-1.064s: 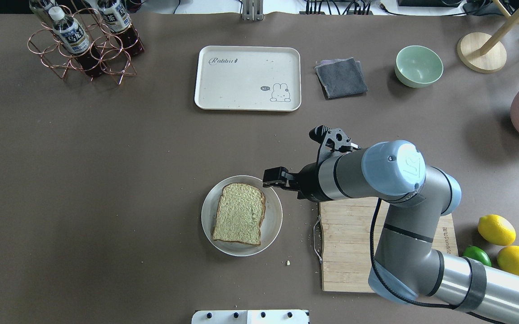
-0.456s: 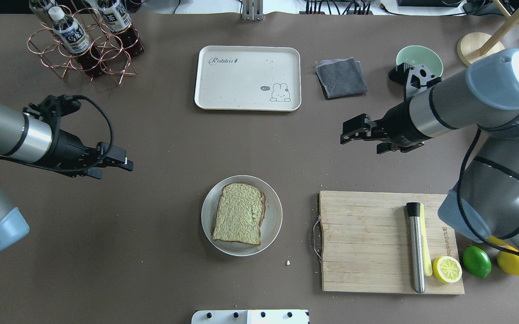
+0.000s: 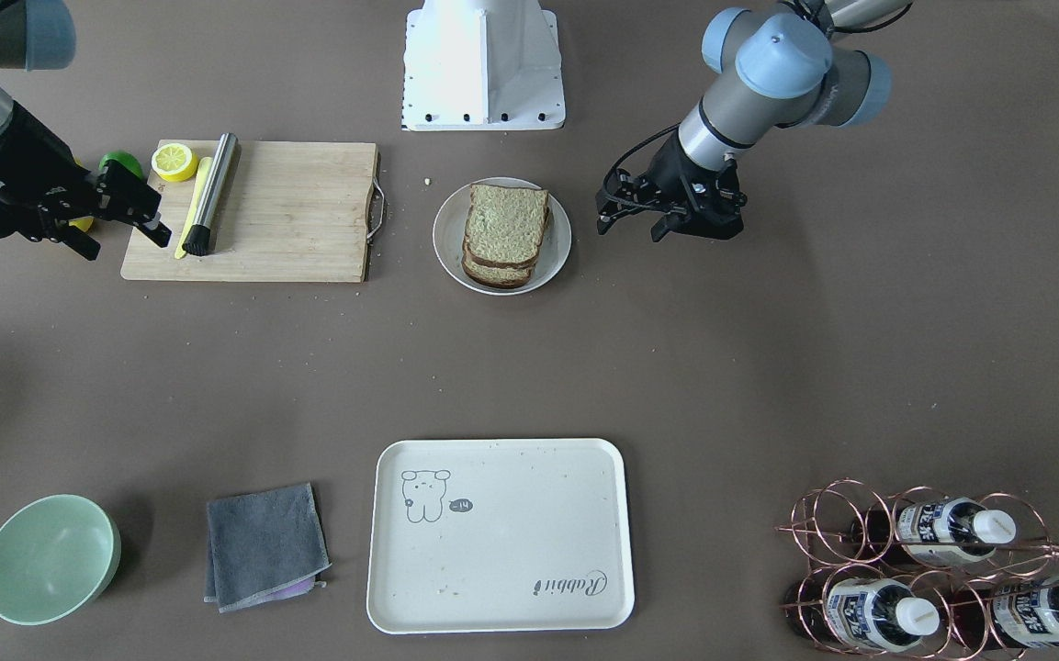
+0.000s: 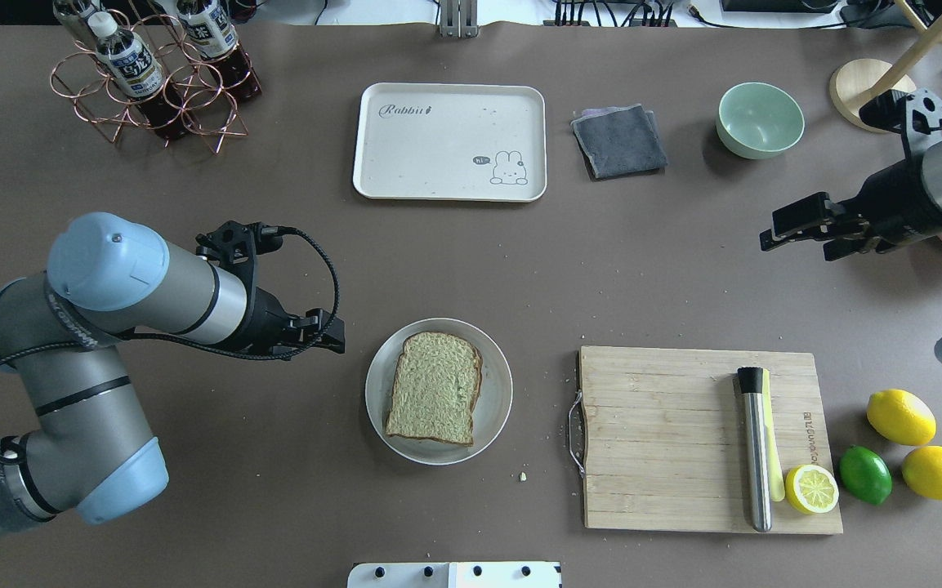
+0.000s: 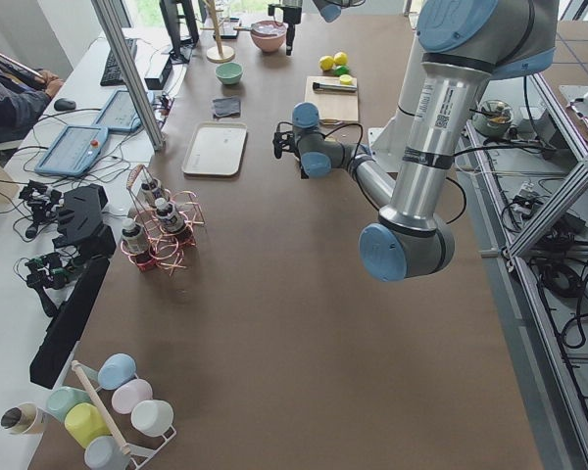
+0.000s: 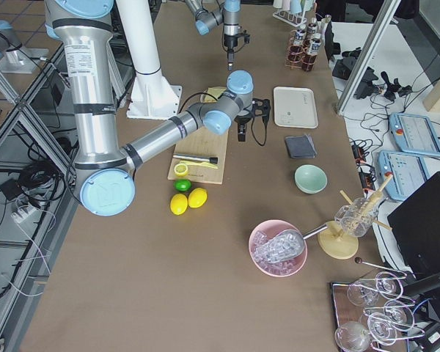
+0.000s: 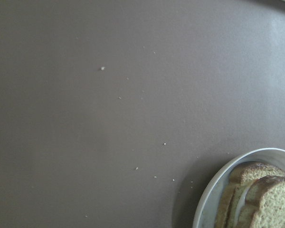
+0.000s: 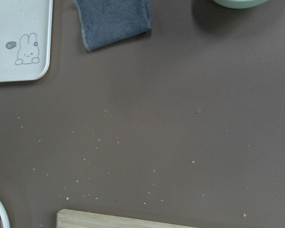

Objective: Make sandwich and place on tray
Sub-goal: 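Withdraw the right gripper while the left gripper reaches toward the white plate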

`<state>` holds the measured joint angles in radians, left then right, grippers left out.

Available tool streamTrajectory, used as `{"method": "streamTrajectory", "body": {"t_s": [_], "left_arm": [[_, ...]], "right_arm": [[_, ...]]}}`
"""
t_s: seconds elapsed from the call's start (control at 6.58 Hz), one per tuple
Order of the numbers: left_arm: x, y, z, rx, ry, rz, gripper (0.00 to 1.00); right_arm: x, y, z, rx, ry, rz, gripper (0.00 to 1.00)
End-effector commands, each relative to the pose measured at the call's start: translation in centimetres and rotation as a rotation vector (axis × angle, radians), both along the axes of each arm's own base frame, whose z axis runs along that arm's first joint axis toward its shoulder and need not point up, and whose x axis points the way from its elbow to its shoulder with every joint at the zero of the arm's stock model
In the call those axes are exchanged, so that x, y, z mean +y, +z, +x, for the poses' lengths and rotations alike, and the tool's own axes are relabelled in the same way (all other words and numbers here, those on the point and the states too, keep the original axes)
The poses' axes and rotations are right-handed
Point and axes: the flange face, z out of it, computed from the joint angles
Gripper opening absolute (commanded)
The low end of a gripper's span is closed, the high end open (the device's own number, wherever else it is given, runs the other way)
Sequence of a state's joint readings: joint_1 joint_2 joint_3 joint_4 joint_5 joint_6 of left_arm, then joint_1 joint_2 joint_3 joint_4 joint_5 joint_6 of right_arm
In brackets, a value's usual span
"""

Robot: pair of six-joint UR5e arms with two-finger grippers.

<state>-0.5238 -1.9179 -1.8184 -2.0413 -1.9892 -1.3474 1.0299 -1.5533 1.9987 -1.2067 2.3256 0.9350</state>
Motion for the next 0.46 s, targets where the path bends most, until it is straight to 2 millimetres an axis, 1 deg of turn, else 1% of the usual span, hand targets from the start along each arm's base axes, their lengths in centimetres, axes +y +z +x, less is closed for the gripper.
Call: {"method": "streamTrajectory", "body": {"t_s": [0.0, 0.15, 0.3], "left_arm": [[1.0, -0.8, 4.7, -0.021, -0.006, 0.027, 0.56], [1.0, -1.4, 5.8, -0.015, 0.0, 0.027, 0.53], [0.8, -1.4, 6.5, -0.019, 0.001, 0.025, 0.51]], "right_arm": [[1.2, 4.5, 4.6, 0.038, -0.031, 0.037, 0.99], [1.3, 5.3, 4.7, 0.047, -0.035, 0.03, 0.99], [1.3, 5.4, 4.7, 0.048, -0.035, 0.027, 0.99]]}}
